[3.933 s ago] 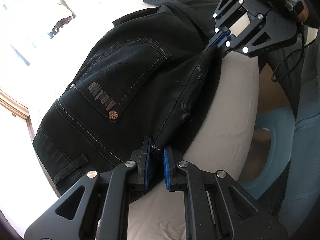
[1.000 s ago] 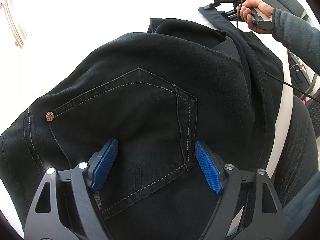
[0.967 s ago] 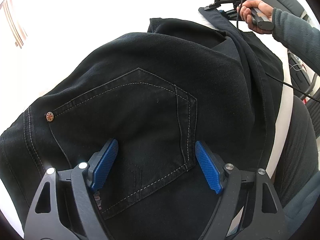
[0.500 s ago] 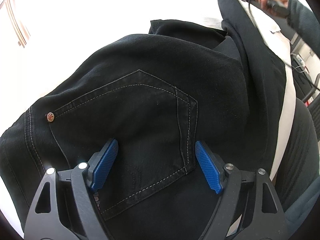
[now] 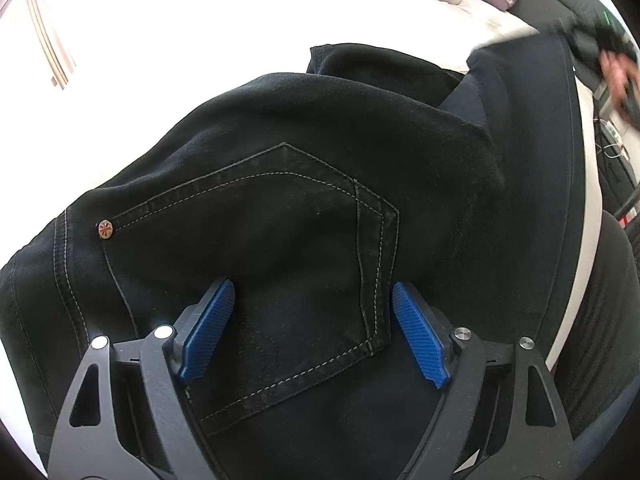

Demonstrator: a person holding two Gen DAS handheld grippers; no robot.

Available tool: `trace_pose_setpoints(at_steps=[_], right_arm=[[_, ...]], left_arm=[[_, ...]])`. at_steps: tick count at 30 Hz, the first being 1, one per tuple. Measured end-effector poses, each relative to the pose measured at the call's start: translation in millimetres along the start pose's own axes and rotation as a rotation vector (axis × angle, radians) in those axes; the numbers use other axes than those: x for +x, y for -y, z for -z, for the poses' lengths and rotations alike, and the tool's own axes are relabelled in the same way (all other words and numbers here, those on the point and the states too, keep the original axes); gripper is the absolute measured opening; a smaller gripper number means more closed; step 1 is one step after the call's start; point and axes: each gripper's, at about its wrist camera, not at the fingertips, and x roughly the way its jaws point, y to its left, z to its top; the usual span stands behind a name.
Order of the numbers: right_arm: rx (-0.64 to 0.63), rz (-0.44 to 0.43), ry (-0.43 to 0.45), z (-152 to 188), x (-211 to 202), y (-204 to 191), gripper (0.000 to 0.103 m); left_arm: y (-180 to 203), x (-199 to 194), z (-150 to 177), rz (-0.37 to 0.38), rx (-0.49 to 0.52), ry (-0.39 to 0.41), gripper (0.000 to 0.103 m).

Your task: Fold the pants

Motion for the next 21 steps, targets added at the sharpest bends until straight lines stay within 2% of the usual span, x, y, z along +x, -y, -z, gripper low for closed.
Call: trace_pose_setpoints(at_steps=[1, 4, 7, 10, 16, 21], right_arm=[[0.061, 0.044, 0.007, 13.7, -10.3, 33.7, 0.007], [0.186, 0.152, -0.003, 41.4, -19.0, 99.7, 0.007], [0.272, 0.185, 0.003, 63.8, -26.2, 139.5, 0.007], [0.291, 0.185, 0.021, 73.3, -30.8, 150.1, 0.007], [0.24, 0.233, 0.044, 71.2, -35.7, 137.2, 0.007], [0.272, 0.25, 0.062, 77.3, -40.9, 140.5, 0.007]], left_arm=[[1.5, 1.2, -0.5, -0.003, 0.002, -0.003, 0.083], [5.1, 5.2, -2.6, -0.012, 0.004, -0.012, 0.086], [8.7, 8.0, -3.9, -0.023, 0.004, -0.022, 0.087], [11.3, 10.3, -5.0, -0.032, 0.002, -0.028, 0.087], [18.5, 12.9, -12.2, -0.038, -0.009, -0.033, 0.089], [15.2, 13.0, -13.0, -0.033, -0.013, -0.026, 0.09]])
